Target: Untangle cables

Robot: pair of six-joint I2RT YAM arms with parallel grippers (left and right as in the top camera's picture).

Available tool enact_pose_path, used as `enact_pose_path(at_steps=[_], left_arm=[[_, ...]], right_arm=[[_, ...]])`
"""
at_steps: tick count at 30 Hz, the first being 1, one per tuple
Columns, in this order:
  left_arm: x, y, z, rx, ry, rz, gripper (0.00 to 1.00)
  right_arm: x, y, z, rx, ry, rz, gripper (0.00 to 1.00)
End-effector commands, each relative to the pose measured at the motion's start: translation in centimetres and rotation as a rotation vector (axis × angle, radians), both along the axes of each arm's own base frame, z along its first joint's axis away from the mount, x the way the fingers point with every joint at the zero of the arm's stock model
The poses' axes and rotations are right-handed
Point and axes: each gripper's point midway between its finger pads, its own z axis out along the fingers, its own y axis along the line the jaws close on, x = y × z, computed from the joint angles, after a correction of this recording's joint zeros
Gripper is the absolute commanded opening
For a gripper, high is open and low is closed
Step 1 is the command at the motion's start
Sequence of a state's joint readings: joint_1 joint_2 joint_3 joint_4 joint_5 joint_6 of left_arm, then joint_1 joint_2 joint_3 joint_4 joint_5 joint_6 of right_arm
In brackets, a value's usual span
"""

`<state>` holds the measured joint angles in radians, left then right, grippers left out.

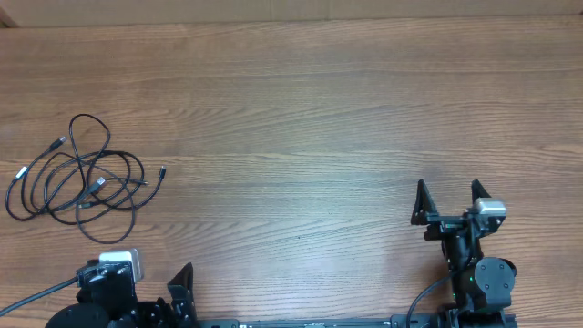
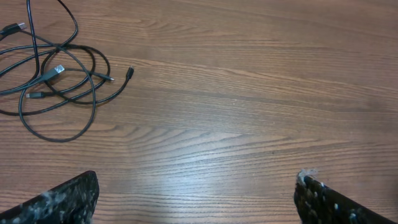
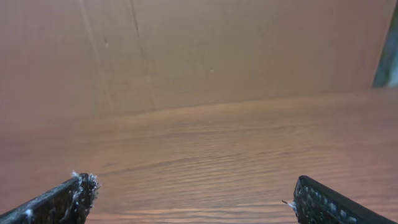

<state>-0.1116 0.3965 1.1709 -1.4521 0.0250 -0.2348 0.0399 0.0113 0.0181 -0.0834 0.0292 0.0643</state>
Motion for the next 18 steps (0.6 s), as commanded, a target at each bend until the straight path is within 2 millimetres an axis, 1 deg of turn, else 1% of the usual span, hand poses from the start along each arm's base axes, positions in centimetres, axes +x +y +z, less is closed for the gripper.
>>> enact_pose_path(at_steps=[1, 18], left_arm=[[-0.06, 0.08, -0.07, -0.007, 0.0, 0.01, 1.0], [-0.06, 0.08, -0.07, -0.007, 0.0, 0.01, 1.0]], right_arm=[[0.01, 0.13, -0.32, -0.179, -0.004, 0.012, 1.0], [0.01, 0.12, -0.32, -0.193, -0.004, 0.012, 1.0]])
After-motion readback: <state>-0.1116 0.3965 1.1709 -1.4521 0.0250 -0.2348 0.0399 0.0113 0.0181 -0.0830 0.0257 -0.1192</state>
